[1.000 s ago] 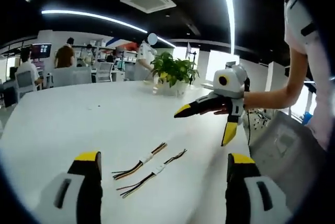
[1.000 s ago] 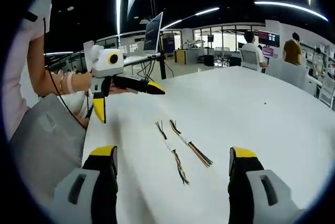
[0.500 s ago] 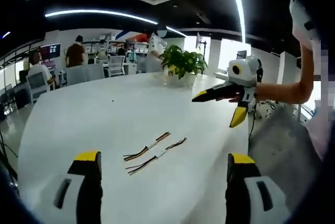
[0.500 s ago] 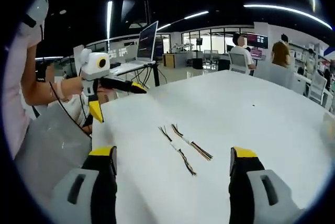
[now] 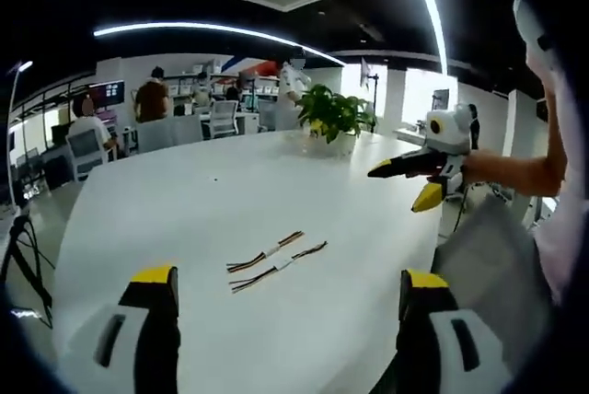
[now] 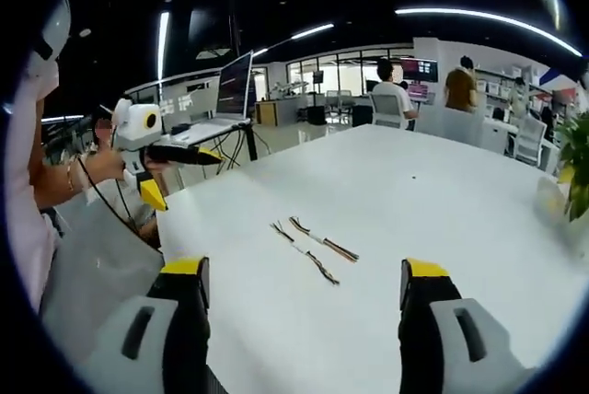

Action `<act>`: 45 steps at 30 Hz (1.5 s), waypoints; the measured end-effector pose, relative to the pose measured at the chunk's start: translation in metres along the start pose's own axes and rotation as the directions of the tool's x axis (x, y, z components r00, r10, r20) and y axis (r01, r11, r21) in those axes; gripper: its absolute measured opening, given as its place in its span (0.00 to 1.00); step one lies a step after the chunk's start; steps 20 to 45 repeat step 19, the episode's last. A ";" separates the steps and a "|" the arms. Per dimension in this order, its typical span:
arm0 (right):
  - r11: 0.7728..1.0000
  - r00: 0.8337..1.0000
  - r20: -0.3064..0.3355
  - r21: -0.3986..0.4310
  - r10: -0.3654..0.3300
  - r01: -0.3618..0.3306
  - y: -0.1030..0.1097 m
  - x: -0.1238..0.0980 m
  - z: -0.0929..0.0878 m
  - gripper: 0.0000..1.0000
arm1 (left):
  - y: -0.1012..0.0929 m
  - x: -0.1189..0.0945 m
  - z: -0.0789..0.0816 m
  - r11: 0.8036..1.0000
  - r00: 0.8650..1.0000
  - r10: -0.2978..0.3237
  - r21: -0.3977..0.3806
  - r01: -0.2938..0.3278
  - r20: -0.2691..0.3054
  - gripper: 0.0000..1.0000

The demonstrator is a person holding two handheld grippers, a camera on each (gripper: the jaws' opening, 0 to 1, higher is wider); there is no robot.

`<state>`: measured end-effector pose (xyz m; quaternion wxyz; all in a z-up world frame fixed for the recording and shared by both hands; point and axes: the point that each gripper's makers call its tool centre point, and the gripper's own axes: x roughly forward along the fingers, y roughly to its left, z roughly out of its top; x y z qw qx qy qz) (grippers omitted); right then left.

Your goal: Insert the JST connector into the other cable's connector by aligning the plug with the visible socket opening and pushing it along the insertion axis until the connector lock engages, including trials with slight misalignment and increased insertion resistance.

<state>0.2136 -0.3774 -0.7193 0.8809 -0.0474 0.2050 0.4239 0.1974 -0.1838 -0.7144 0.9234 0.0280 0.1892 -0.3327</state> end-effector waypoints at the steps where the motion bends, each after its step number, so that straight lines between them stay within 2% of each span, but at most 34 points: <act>1: 1.000 1.000 0.007 0.006 -0.009 0.009 0.001 -0.004 0.000 0.84 | -0.002 -0.002 0.001 1.000 1.000 0.002 -0.006 -0.002 0.007 0.99; 9: 0.997 0.997 0.030 0.037 -0.070 0.069 0.000 -0.025 -0.004 0.83 | 0.001 -0.015 0.000 0.999 0.999 0.051 -0.019 -0.050 0.020 0.99; 19: 0.995 0.995 0.035 0.044 -0.096 0.095 0.007 -0.034 -0.013 0.81 | -0.006 -0.024 -0.009 0.994 0.995 0.094 -0.058 -0.092 0.040 0.99; 45: 0.995 0.995 0.035 0.044 -0.096 0.095 0.007 -0.034 -0.013 0.81 | -0.006 -0.024 -0.009 0.994 0.995 0.094 -0.058 -0.092 0.040 0.99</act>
